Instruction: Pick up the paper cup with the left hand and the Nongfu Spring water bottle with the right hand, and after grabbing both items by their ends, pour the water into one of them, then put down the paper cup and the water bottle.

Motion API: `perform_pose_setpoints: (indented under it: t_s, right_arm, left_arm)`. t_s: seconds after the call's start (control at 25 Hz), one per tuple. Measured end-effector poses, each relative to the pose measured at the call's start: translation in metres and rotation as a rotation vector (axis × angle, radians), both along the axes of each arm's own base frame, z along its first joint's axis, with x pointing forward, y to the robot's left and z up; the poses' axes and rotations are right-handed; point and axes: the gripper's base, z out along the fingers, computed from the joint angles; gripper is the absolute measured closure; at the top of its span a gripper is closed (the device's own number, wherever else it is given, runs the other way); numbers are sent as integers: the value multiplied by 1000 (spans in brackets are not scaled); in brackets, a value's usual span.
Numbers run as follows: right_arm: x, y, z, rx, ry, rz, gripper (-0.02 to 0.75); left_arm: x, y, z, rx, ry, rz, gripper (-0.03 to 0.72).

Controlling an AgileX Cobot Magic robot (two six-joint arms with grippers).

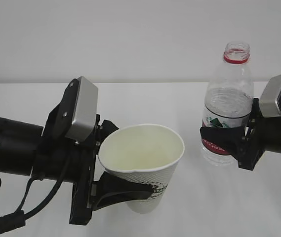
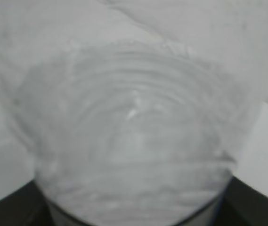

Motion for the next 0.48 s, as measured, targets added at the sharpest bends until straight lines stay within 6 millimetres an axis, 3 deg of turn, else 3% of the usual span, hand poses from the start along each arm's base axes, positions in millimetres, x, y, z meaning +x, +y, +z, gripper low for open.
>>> perform_pose_setpoints:
  t_s: [0.48]
  right_arm:
    - [23, 43, 28, -123, -131, 137, 253]
  left_arm:
    - [0, 0, 0, 0, 0, 0, 177]
